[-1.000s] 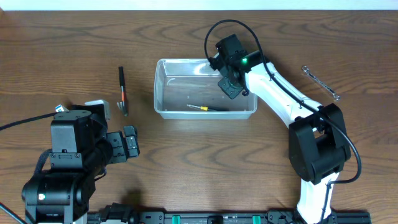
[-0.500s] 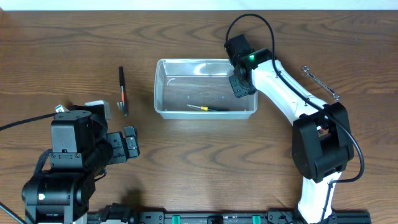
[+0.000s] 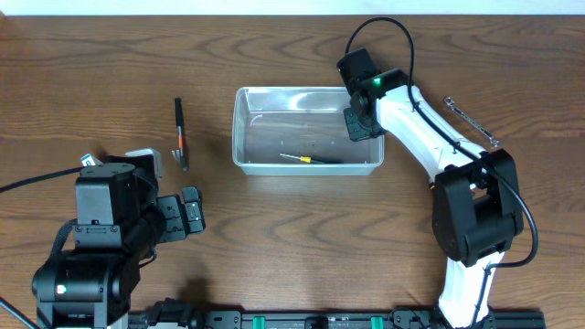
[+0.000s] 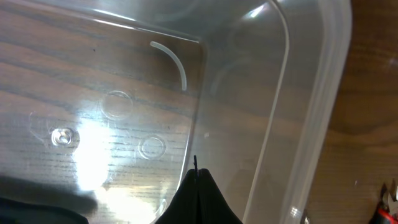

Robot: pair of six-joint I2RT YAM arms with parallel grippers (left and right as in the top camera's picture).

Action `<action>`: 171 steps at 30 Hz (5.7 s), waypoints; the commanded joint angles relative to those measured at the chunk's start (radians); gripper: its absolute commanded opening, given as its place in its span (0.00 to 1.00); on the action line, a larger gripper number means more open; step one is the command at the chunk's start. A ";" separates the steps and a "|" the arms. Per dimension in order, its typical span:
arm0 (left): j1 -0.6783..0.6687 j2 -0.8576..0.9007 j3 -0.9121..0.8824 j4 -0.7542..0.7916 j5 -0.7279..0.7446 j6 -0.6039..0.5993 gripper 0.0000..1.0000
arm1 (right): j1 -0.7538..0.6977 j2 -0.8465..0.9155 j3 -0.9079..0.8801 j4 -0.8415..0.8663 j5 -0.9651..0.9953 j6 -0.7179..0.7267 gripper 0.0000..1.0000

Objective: Pack container
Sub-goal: 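Withdraw the right gripper toward the yellow-black ratchet screwdriver, then lower the right gripper and grasp the ratchet screwdriver's handle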

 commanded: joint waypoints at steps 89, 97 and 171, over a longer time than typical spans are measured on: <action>0.004 -0.001 0.006 -0.107 -0.005 0.014 0.98 | -0.361 -0.236 -0.423 -0.020 -0.079 -0.092 0.99; 0.004 -0.001 0.006 -0.111 -0.005 0.014 0.98 | -0.395 -0.227 -0.424 -0.004 -0.173 -0.197 0.99; 0.004 -0.001 0.006 -0.144 -0.005 0.014 0.98 | -0.395 -0.224 -0.643 0.195 -0.222 -0.183 0.30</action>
